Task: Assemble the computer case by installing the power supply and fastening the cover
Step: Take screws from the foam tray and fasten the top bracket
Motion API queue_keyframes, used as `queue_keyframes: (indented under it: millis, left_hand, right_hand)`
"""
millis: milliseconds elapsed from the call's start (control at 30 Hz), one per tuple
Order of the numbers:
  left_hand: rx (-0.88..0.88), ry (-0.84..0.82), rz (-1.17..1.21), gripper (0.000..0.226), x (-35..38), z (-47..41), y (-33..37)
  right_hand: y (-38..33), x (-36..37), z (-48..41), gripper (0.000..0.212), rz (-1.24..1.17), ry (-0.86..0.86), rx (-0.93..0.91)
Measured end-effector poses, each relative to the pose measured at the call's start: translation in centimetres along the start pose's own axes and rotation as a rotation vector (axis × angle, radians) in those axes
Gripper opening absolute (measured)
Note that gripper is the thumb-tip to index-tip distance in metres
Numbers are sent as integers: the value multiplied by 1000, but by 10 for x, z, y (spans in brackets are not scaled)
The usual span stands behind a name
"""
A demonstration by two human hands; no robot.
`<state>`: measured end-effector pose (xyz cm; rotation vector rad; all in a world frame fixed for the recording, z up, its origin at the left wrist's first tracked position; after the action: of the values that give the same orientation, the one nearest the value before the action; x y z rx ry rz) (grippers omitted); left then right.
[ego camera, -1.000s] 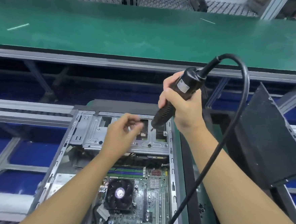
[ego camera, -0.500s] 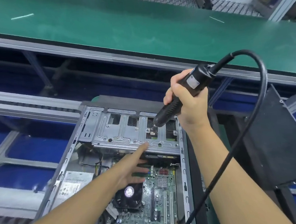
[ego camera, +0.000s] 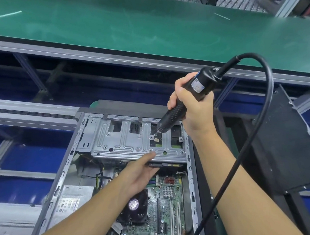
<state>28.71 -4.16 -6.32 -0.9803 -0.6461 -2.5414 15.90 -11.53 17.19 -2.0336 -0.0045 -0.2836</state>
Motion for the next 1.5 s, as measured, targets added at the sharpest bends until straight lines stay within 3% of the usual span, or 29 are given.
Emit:
queue_keyframes:
  millis: [267, 467, 800, 1167, 1500]
  left_hand:
    - [6, 75, -74, 48, -12, -6, 3]
    - [10, 50, -13, 35, -9, -6, 0]
    - [25, 14, 61, 31, -4, -6, -3]
    - [43, 69, -17, 50, -12, -10, -1]
    - [65, 63, 0, 40, -8, -9, 0]
  right_hand:
    - [10, 0, -1, 31, -13, 1, 24]
    - [15, 0, -1, 30, -24, 6, 27]
    - [16, -1, 2, 29, -54, -7, 39]
    - [19, 14, 13, 21, -52, -102, 71]
    - [17, 14, 15, 26, -25, -118, 68]
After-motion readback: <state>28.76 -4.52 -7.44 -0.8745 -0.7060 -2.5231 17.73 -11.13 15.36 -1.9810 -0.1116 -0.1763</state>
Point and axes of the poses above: each hand's wrist, its own z-axis away from the middle knuckle, its own x-axis out of the palm, y = z × x, the point moved 9 cm from there along -z, towards the middle knuckle, and after that the axes turned 4 degrees about -x, right-handed, at the moved point
